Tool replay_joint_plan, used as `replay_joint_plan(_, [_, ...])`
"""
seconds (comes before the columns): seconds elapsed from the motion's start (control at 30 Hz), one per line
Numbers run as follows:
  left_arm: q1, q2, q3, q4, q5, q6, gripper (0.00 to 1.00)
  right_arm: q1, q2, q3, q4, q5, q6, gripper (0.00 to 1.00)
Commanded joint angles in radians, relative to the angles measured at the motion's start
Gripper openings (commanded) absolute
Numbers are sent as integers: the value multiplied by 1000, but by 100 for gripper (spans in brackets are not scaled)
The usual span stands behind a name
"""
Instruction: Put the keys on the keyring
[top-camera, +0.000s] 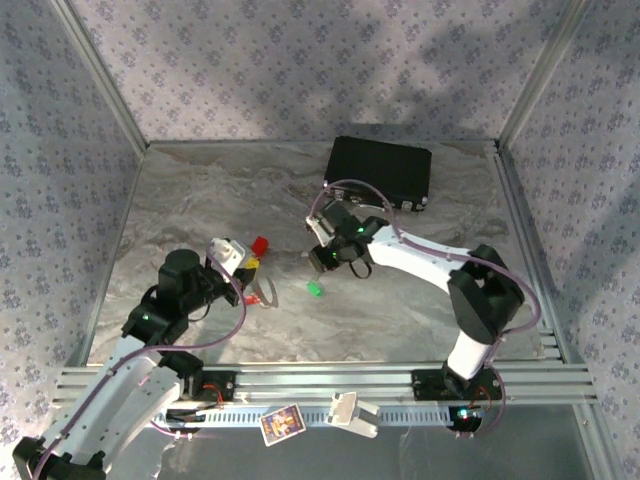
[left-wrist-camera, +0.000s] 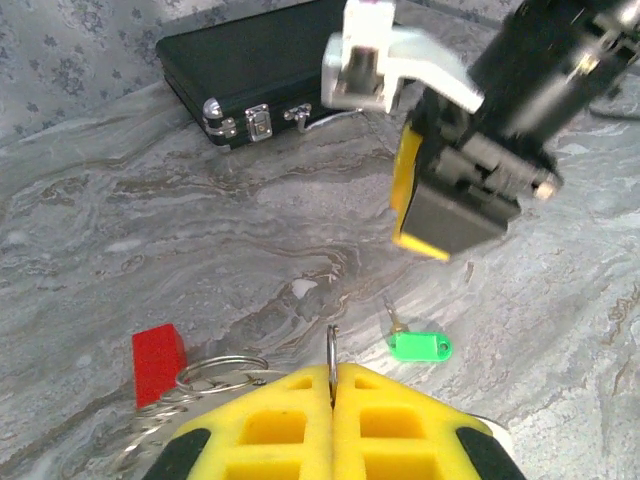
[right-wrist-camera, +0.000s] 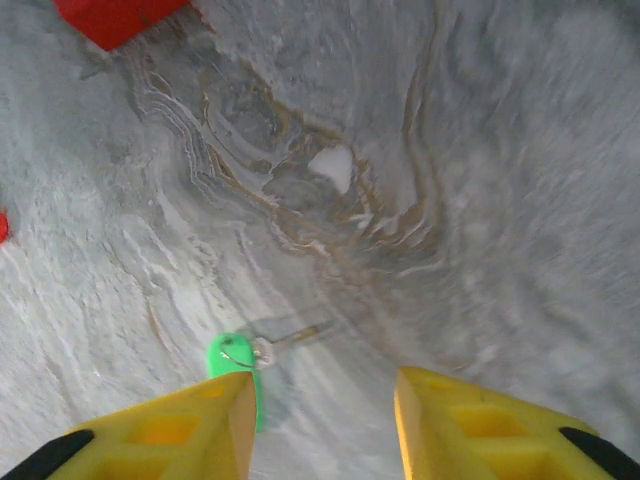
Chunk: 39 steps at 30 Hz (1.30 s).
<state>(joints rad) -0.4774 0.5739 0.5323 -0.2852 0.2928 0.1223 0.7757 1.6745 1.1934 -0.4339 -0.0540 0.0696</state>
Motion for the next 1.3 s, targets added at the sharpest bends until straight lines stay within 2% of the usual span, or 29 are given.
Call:
replay_joint_plan(0.0, [5, -14, -4, 61, 33, 15, 0, -25, -110, -124, 154, -119, -337, 40])
replay_joint_plan(0.07, [5, -16, -10, 60, 27, 27, 0, -47, -172, -250, 345, -226, -445, 40])
replay_joint_plan(0.1, [5, -18, -12, 63, 23, 31, 0, -64, -198, -326, 456, -325, -532, 41])
replay_joint_plan(0.17, [5, -27, -24, 77, 23, 34, 0, -70, -198, -397, 544, -393, -687, 44])
replay_joint_plan(0.2, [5, -32, -30, 82, 25, 36, 0, -68, -182, -388, 504, -406, -758, 44])
replay_joint_plan(0.3, [5, -44, -35, 85, 30, 36, 0, -61, -92, -248, 218, -394, -923, 38])
replay_joint_plan(0.37, [5, -49, -37, 86, 32, 37, 0, -39, -62, -223, 167, -332, -991, 38])
replay_joint_plan(0.47, [5, -49, -37, 86, 41, 37, 0, -36, -45, -235, 204, -359, -996, 41])
replay_joint_plan(0.73, [5, -48, -41, 90, 72, 35, 0, -22, 36, -217, 287, -343, -958, 41])
replay_joint_plan(1.27, [5, -27, -38, 103, 102, 31, 0, -19, 151, -130, 204, -341, -974, 36])
